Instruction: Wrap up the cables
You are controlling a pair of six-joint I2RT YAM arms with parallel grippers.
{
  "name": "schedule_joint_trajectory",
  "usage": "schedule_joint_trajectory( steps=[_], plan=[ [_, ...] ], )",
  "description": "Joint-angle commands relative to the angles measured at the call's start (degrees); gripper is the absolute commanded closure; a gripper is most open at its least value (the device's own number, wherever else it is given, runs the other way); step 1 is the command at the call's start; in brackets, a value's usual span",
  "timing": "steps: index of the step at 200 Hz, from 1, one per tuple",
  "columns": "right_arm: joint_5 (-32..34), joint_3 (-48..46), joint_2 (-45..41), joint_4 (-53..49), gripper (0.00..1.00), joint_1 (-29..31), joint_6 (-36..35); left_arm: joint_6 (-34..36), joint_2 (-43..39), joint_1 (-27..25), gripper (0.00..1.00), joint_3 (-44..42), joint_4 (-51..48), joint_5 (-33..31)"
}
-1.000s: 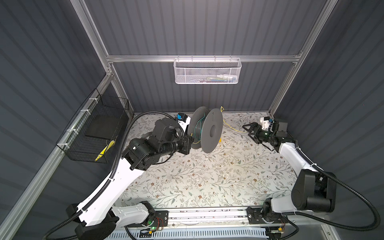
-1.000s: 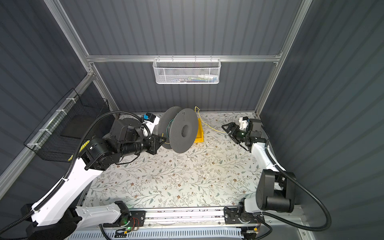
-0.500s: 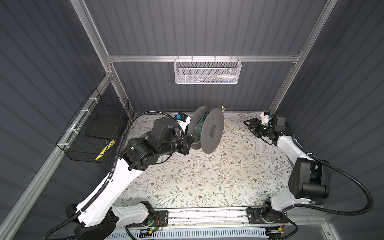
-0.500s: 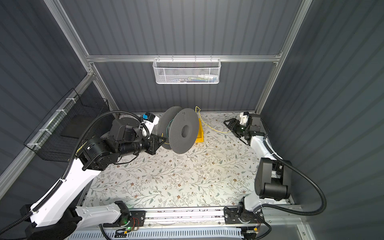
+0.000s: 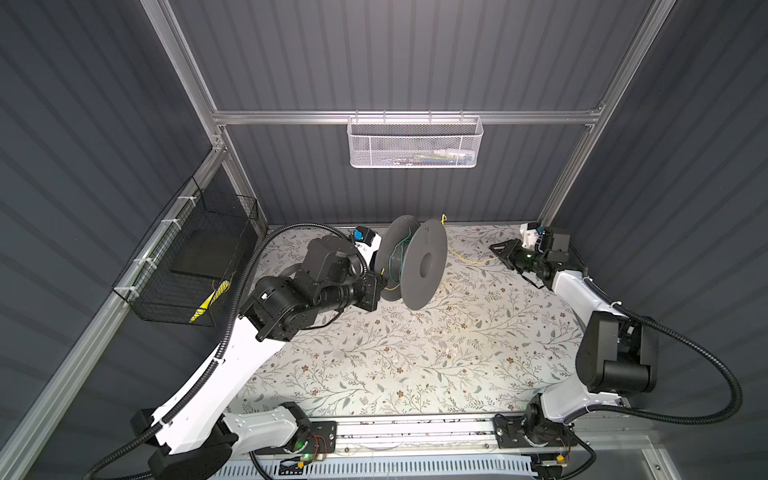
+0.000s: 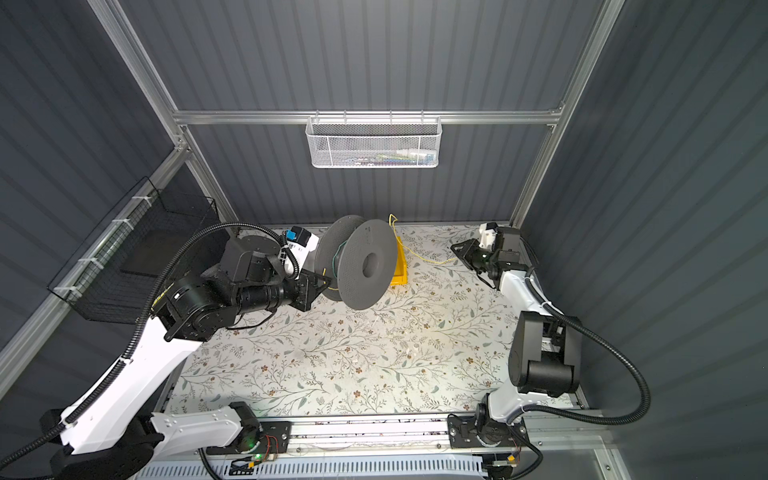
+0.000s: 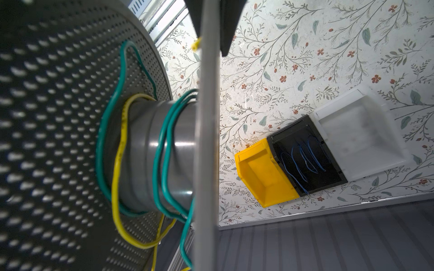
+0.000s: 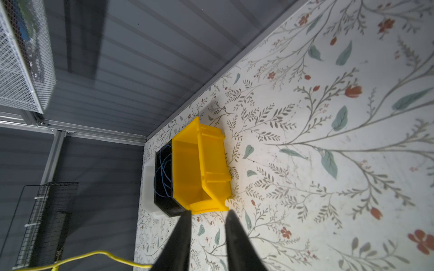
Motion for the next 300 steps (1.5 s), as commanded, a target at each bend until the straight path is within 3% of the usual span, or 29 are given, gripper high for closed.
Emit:
schedule_joint_trajectory(
  steps=[1, 26, 69, 119, 173, 192, 239, 261, 300],
  plan=[
    [-0.8, 0.2, -0.2, 0.4, 0.82, -0.1, -0.5, 1.1, -1.5, -0.1, 1.0, 2.9, 4.0, 0.7],
    [-1.0, -1.0, -1.5, 0.8, 0.65, -0.2, -1.5, 1.2, -1.5, 0.0, 1.0, 2.9, 3.9, 0.5],
    [-0.1, -3.3, -3.3, 1.0, 1.0, -0.2, -1.7, 1.5, -1.3, 0.0, 1.0, 2.8, 3.8, 0.4],
    [1.3, 0.1, -5.7, -4.2, 1.0, -0.2, -2.6, 1.4, -0.9, 0.0, 1.0, 2.6, 3.0, 0.0],
    [3.7, 18.2, -9.1, -18.5, 1.0, -0.1, -3.5, 5.8, 6.7, -1.3, 1.0, 2.5, -2.9, 13.7],
    [3.7, 26.8, -8.7, -23.5, 1.0, 0.0, -3.6, 9.4, 8.8, -4.3, 1.0, 2.6, -8.0, 8.9],
    [-1.3, 42.1, -9.5, -29.6, 1.0, 1.2, -0.4, 11.8, 14.5, -5.3, 1.0, 2.5, -11.6, -6.2],
    [-6.4, 42.3, -12.3, -28.1, 1.0, 1.3, 3.7, 9.6, 18.1, -5.3, 1.0, 4.1, -11.2, -12.0],
    [-16.2, 35.5, -19.5, -15.4, 1.0, 3.5, 16.5, 1.5, 26.1, -5.1, 1.0, 11.5, -11.8, -21.4]
  ],
)
